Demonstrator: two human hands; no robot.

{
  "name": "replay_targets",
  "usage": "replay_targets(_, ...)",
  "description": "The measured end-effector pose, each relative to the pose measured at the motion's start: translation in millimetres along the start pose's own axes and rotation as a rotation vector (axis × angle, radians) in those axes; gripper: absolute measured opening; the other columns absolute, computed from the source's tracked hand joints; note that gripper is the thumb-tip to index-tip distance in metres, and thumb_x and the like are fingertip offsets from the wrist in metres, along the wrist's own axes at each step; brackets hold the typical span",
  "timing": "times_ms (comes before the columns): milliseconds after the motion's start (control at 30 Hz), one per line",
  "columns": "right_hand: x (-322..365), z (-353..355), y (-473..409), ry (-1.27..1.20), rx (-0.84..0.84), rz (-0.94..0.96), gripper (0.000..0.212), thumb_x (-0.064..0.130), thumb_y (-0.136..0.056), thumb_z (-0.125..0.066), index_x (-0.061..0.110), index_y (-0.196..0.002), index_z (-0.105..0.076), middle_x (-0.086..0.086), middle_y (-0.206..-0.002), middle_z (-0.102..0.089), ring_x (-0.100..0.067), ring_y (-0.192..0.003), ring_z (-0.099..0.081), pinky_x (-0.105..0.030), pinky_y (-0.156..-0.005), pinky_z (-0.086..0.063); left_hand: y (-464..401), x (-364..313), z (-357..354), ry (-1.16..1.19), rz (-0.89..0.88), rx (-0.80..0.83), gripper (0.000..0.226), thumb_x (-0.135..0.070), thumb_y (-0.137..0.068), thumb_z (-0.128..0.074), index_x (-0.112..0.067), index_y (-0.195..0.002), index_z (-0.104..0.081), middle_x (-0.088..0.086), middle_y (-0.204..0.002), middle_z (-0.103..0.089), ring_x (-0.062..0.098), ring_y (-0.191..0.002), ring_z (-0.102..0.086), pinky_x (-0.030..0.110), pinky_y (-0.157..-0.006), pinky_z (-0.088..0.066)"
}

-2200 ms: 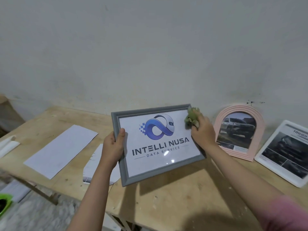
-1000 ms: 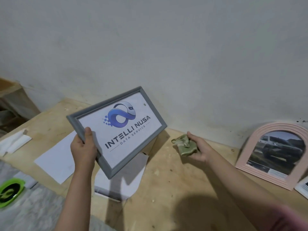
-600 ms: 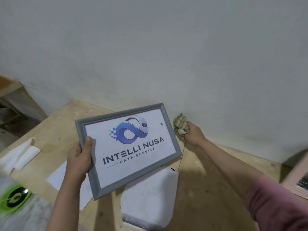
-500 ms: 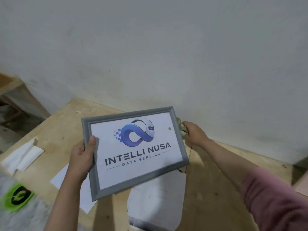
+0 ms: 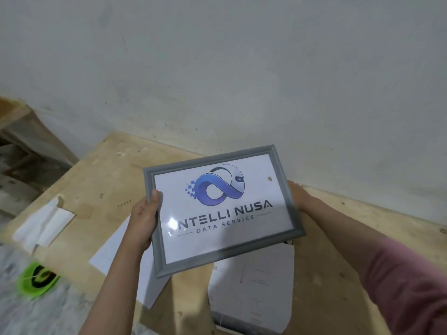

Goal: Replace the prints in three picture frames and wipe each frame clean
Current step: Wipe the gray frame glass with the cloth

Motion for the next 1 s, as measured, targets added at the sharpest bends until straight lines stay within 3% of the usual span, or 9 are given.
replay_targets(100,16.5,21.4,31.8,-0.236,-0.098,0.054,0.041,0.031,-0.084,-0.065,0.034,-0.121,-0.048,0.011,-0.118,-0.049,-0.011,-0.108,-0.049,-0.025,-0.09,-0.036,1.9,-3.7,-4.9,0.006,0.002,0.011,0.033,-0.042,-0.096,-0.042,-0.02,-0.098,-0.066,0.0,-0.101,-0.07,0.018,-0.093,-0.066,0.035,-0.084,-0.05)
replay_targets(200,17.9,38.0,57.1,-0.7,-0.417,-0.124,0.038,0.024,-0.093,-0.056,0.014,-0.129,-0.053,-0.003,-0.125,-0.059,-0.013,-0.103,-0.057,-0.028,-0.091,-0.045,5.8,-10.4,-9.0,0.02,-0.013,0.013,0.028,-0.038,-0.099,-0.041,-0.023,-0.095,-0.064,-0.006,-0.096,-0.068,0.012,-0.089,-0.064,0.027,-0.076,-0.049)
replay_targets(267,19.1,37.4,73.6,-1.046,-0.397,-0.243,0.032,0.031,-0.097,-0.047,0.01,-0.117,-0.062,-0.01,-0.105,-0.069,-0.017,-0.082,-0.063,-0.031,-0.075,-0.05,9.6,-16.1,-13.3,0.018,-0.037,0.048,0.028,-0.038,-0.098,-0.041,-0.023,-0.095,-0.064,-0.006,-0.096,-0.068,0.012,-0.088,-0.064,0.028,-0.075,-0.049)
replay_targets(333,27.3,35.5,92.2,-1.209,-0.298,-0.258,0.036,0.038,-0.098,-0.043,0.013,-0.1,-0.068,-0.007,-0.086,-0.069,-0.018,-0.07,-0.061,-0.03,-0.065,-0.048,9.7,-18.4,-16.8,0.008,-0.042,0.069,0.028,-0.039,-0.098,-0.041,-0.024,-0.095,-0.064,-0.006,-0.094,-0.068,0.012,-0.086,-0.064,0.03,-0.075,-0.048)
replay_targets(500,18.9,46.4,148.2,-1.093,-0.489,-0.264,0.028,0.028,-0.098,-0.047,0.008,-0.093,-0.066,-0.01,-0.09,-0.071,-0.024,-0.076,-0.065,-0.035,-0.075,-0.052,20.9,-27.6,-52.4,-0.013,-0.063,0.147,0.026,-0.042,-0.098,-0.042,-0.027,-0.092,-0.062,-0.006,-0.095,-0.067,0.018,-0.092,-0.063,0.036,-0.088,-0.048)
replay_targets(600,-2.8,56.2,179.6,-1.033,-0.65,-0.353,0.03,0.028,-0.099,-0.045,0.011,-0.085,-0.065,-0.008,-0.086,-0.07,-0.022,-0.073,-0.063,-0.032,-0.073,-0.051,30.8,-39.1,-87.7,0.015,-0.057,0.166,0.032,-0.042,-0.098,-0.04,-0.023,-0.084,-0.062,-0.003,-0.085,-0.066,0.016,-0.079,-0.062,0.03,-0.073,-0.049)
replay_targets(767,-53.6,77.2,234.4,-1.009,-0.903,-0.47,0.03,0.027,-0.099,-0.043,0.013,-0.08,-0.062,-0.009,-0.085,-0.067,-0.022,-0.076,-0.06,-0.033,-0.076,-0.05,36.1,-44.3,-153.9,-0.018,-0.046,0.345,0.028,-0.033,-0.095,-0.053,-0.007,-0.09,-0.063,0.008,-0.082,-0.067,0.023,-0.073,-0.059,0.033,-0.071,-0.048)
replay_targets(900,-99.3,95.4,272.2,-0.964,-1.01,-0.519,0.032,0.027,-0.1,-0.041,0.004,-0.088,-0.061,-0.011,-0.087,-0.065,-0.022,-0.078,-0.058,-0.032,-0.074,-0.047,41.4,-39.4,-212.2,-0.109,-0.095,0.502,0.01,-0.015,-0.093,-0.058,-0.011,-0.084,-0.059,0.013,-0.08,-0.059,0.024,-0.077,-0.052,0.039,-0.07,-0.043)
replay_targets(1000,-124.8,108.1,290.2,-0.899,-1.033,-0.522,0.03,0.027,-0.1,-0.04,0.007,-0.089,-0.059,-0.012,-0.086,-0.063,-0.024,-0.081,-0.057,-0.033,-0.073,-0.044,45.0,-36.8,-252.7,-0.186,-0.153,0.511,0.01,-0.011,-0.091,-0.06,-0.013,-0.082,-0.063,0.014,-0.081,-0.06,0.022,-0.074,-0.053,0.038,-0.068,-0.045)
Point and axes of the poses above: each hand's wrist, its own y-axis away from the middle knuckle, its own z-axis out of the back of the hand, x = y × z, the point moved 3 cm from there along -y, towards the middle knuckle
